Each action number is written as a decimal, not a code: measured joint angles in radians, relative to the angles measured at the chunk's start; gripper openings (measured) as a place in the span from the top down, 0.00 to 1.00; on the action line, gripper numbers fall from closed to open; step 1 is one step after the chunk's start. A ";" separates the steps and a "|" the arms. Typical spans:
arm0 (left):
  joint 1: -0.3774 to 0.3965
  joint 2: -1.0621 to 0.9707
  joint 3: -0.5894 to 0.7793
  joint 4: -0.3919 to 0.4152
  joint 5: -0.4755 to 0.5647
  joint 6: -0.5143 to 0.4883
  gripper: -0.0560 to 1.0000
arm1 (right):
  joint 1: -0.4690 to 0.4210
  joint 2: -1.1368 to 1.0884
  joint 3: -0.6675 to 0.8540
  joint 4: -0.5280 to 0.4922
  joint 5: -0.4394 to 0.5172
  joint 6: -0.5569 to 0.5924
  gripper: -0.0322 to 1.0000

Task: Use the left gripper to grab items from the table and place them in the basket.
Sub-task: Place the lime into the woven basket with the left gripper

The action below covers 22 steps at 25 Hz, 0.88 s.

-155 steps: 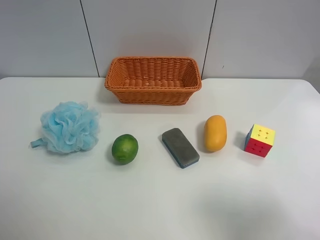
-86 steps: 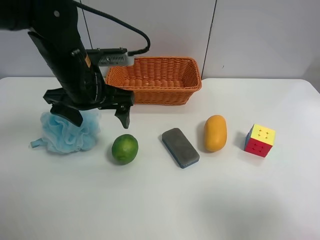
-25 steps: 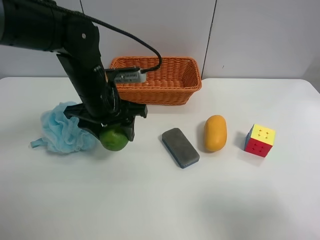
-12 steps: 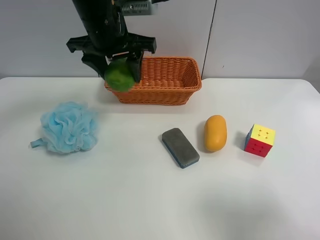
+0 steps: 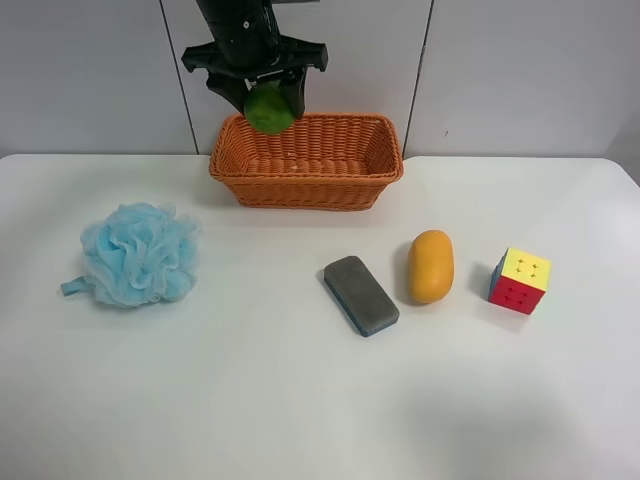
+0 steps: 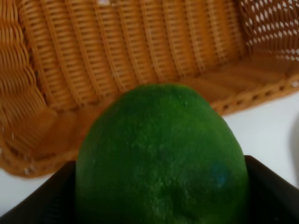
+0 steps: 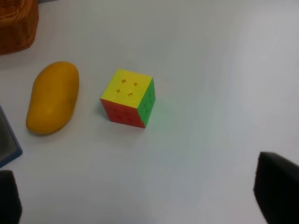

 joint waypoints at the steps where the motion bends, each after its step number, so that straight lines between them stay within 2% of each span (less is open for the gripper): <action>1: 0.003 0.016 -0.006 0.000 -0.025 0.008 0.35 | 0.000 0.000 0.000 0.000 0.000 0.000 0.01; 12: 0.016 0.184 -0.007 -0.002 -0.387 0.044 0.35 | 0.000 0.000 0.000 0.000 0.000 0.000 0.01; 16: 0.016 0.226 -0.007 -0.002 -0.453 0.051 0.35 | 0.000 0.000 0.000 0.000 0.000 0.000 0.01; 22: 0.016 0.268 -0.007 -0.002 -0.478 0.055 0.35 | 0.000 0.000 0.000 0.000 0.000 0.000 0.01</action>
